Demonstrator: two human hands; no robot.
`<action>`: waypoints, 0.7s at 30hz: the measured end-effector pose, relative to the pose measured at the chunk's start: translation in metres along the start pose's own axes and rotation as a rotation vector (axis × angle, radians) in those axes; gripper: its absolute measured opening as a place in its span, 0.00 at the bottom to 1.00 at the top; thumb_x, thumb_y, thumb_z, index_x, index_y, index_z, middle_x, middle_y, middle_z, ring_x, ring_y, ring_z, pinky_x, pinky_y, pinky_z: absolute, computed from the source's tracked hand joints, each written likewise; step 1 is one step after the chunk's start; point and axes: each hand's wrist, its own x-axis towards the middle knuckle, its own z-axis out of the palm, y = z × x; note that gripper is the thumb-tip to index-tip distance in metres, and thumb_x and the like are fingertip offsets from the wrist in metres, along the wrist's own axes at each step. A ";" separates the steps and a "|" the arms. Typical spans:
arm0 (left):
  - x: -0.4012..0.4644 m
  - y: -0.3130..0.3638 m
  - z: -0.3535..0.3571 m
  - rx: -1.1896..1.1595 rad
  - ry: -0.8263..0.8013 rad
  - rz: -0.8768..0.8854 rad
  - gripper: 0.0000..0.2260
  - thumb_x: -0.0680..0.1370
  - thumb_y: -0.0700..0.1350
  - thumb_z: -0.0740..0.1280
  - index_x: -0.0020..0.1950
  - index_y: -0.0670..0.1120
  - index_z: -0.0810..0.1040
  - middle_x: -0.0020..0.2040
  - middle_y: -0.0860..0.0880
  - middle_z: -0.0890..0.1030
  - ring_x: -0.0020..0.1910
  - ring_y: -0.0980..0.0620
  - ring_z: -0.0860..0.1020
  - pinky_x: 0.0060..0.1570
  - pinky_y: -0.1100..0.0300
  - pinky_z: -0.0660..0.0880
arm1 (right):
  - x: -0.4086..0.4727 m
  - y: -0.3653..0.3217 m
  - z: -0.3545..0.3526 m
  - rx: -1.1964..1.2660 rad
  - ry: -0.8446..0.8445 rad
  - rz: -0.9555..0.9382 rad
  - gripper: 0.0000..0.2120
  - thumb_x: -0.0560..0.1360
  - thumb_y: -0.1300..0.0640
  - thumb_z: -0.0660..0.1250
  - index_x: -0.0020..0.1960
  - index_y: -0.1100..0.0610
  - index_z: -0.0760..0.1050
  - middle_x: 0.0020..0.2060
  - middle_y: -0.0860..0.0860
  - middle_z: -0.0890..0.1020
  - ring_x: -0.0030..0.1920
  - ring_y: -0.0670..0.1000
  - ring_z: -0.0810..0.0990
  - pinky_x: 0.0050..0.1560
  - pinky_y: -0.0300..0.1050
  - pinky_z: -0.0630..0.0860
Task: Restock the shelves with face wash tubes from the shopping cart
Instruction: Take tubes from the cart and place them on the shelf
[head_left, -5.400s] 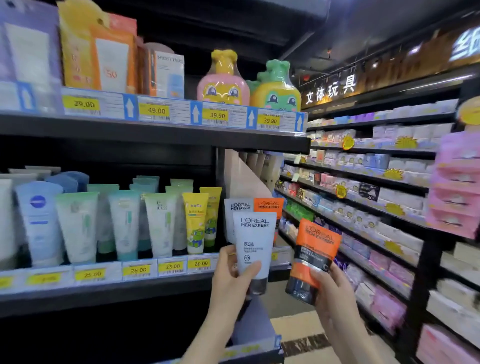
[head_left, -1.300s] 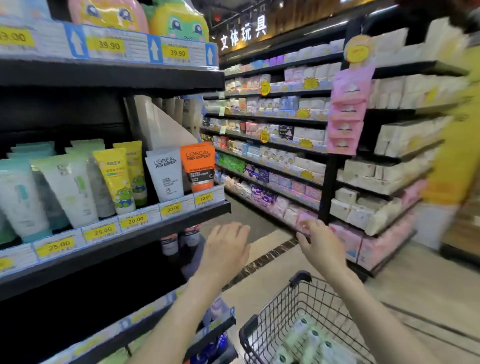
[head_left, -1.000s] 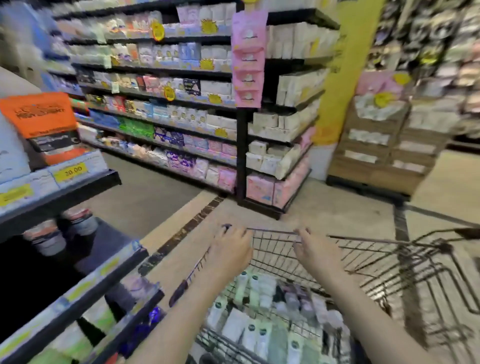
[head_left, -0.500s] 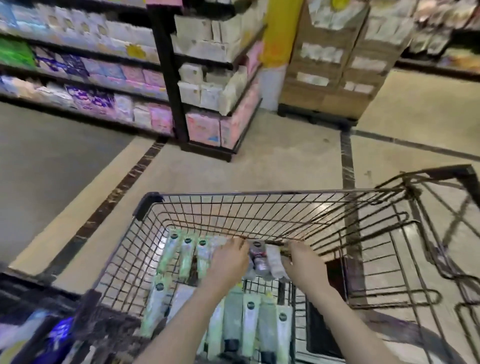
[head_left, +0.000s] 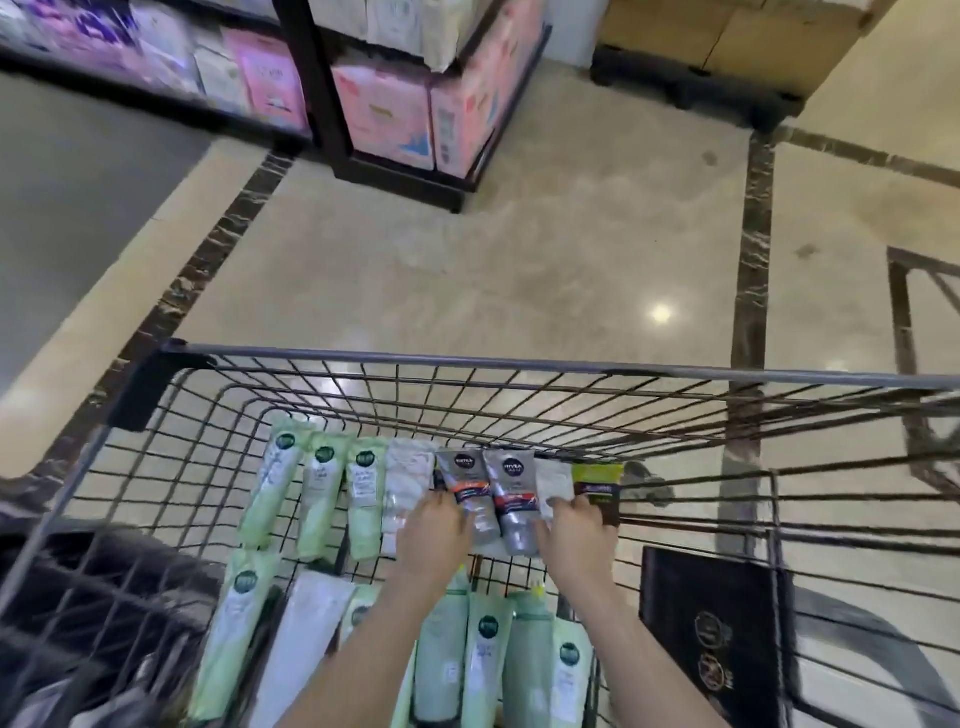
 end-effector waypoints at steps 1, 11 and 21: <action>0.006 0.000 0.007 -0.086 -0.003 -0.053 0.14 0.80 0.50 0.58 0.57 0.43 0.75 0.53 0.45 0.78 0.50 0.48 0.77 0.48 0.57 0.74 | 0.007 -0.001 0.005 0.011 -0.031 0.019 0.18 0.79 0.49 0.56 0.67 0.52 0.69 0.63 0.53 0.72 0.65 0.55 0.68 0.59 0.49 0.66; 0.039 0.013 0.036 -0.550 -0.068 -0.424 0.16 0.75 0.51 0.68 0.56 0.41 0.77 0.50 0.44 0.82 0.40 0.50 0.75 0.36 0.62 0.70 | 0.040 -0.010 0.031 0.161 -0.146 0.138 0.25 0.74 0.42 0.64 0.66 0.54 0.68 0.62 0.54 0.71 0.64 0.55 0.68 0.60 0.46 0.69; 0.016 -0.012 0.020 -0.830 -0.003 -0.496 0.20 0.71 0.49 0.73 0.56 0.47 0.67 0.50 0.48 0.78 0.49 0.46 0.79 0.51 0.50 0.78 | 0.029 -0.029 0.041 0.054 -0.109 0.053 0.28 0.74 0.42 0.62 0.68 0.56 0.62 0.60 0.53 0.76 0.61 0.55 0.72 0.57 0.46 0.68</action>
